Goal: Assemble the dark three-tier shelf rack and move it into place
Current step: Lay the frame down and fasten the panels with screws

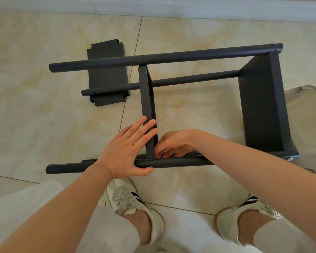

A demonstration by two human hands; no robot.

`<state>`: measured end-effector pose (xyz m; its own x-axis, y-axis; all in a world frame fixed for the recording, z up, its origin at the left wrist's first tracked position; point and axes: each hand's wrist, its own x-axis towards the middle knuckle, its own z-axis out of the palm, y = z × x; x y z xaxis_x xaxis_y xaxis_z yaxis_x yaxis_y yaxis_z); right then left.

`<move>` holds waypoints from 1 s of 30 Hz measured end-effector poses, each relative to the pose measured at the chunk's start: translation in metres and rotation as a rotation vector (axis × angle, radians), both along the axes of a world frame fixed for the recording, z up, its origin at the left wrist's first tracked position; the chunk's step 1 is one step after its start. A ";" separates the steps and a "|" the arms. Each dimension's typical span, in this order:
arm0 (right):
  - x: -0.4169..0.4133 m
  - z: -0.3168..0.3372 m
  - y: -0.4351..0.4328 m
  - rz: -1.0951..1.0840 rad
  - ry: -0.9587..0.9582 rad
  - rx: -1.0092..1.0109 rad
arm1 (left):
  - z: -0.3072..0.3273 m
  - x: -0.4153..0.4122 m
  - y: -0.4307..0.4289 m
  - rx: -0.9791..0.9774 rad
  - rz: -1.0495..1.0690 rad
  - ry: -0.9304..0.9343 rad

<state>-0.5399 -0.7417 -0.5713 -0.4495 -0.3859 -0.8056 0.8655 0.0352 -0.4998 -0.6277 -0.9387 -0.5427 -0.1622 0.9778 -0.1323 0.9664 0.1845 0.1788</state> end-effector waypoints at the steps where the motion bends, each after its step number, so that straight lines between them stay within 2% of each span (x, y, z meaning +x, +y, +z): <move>1: 0.000 0.000 -0.001 -0.002 0.007 -0.002 | 0.000 0.000 0.000 -0.001 -0.001 0.001; 30: -0.002 -0.002 0.000 0.017 0.050 0.004 | -0.002 -0.001 0.000 0.013 -0.006 0.010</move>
